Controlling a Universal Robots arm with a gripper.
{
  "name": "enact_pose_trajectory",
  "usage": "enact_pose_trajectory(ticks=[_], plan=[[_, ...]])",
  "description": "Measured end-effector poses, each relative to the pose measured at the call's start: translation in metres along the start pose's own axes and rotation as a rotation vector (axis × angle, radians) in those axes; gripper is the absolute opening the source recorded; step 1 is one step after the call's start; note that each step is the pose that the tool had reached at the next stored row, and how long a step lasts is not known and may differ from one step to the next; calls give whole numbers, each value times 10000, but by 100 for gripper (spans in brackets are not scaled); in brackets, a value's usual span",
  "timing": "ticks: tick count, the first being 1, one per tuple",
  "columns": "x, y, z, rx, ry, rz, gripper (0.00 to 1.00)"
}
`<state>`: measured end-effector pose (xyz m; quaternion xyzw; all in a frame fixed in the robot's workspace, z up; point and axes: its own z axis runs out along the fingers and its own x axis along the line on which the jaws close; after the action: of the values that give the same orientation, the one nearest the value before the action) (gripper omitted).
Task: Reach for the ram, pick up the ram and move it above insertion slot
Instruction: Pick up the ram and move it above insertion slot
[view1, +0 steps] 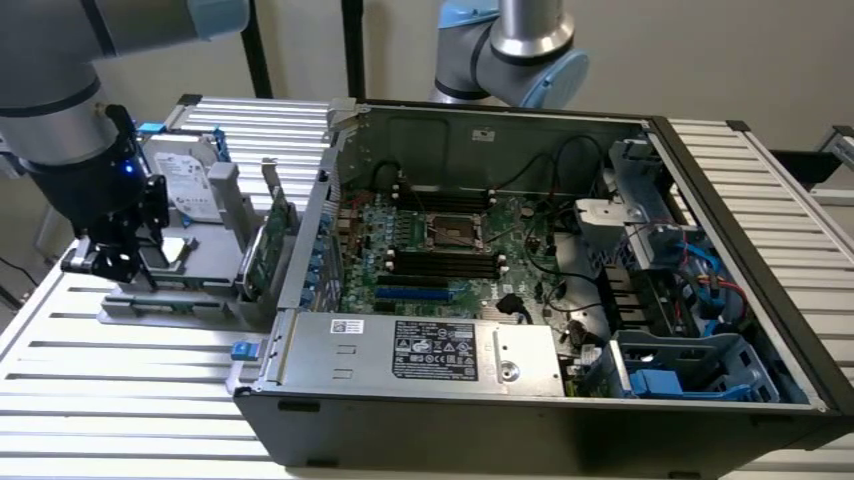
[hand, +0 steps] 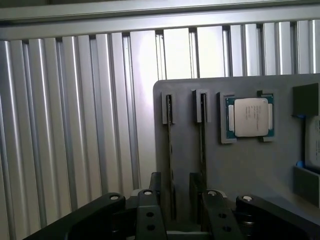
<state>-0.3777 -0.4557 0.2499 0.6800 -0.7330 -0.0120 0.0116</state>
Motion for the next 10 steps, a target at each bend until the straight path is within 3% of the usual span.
enact_pose_trajectory(ticks=[10], plan=[[8, -3, 183, 0, 1, -32, 36]])
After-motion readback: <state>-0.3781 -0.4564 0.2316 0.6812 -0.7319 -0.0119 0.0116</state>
